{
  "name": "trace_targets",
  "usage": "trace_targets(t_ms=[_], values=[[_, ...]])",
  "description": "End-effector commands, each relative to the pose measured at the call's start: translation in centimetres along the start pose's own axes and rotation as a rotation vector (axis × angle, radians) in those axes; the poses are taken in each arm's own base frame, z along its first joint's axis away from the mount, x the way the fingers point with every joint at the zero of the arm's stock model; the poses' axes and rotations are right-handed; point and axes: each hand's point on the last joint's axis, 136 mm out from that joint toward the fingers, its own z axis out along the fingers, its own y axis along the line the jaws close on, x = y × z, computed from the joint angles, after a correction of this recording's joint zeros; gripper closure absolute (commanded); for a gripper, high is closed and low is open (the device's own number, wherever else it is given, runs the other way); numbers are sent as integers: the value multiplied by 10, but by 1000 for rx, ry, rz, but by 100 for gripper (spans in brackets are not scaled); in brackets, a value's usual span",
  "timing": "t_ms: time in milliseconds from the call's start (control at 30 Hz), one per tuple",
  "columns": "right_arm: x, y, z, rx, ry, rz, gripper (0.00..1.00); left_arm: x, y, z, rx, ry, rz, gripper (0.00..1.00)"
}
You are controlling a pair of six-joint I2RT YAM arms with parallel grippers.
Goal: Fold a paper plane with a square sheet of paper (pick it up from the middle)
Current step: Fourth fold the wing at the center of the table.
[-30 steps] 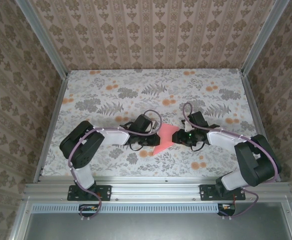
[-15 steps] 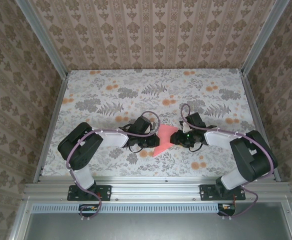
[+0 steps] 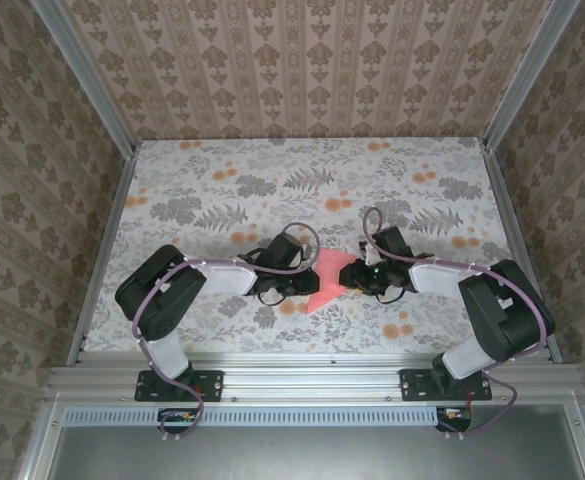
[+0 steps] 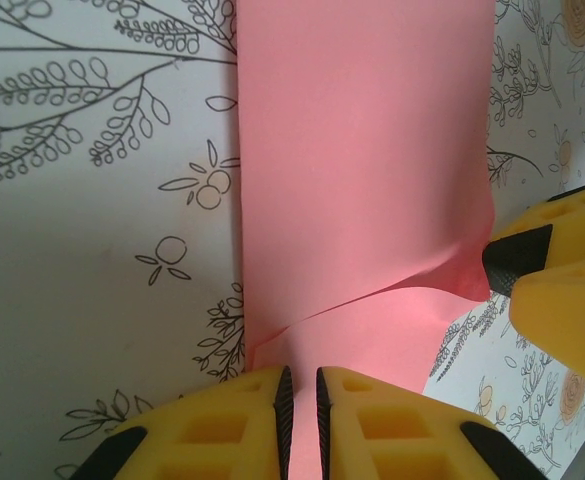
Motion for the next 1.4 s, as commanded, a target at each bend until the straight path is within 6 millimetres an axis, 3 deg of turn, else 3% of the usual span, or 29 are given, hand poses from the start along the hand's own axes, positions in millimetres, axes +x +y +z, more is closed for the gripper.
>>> trace_targets(t_ms=[0,167,367,933,1367], values=[[4,5,-4,-16,2,3,64,19,14,-1,-48,44,-31,82],[10,-8,-18,64,-26,-1,60,19,14,-1,-45,40,-36,82],[11,-22,-18,131,-36,8,57,19,13,-2,-29,35,-51,82],[2,-2,2,13,-2,47,58,26,7,-1,5,37,-68,82],[-2,9,-2,-42,-19,56,60,29,7,-1,4,46,-63,81]])
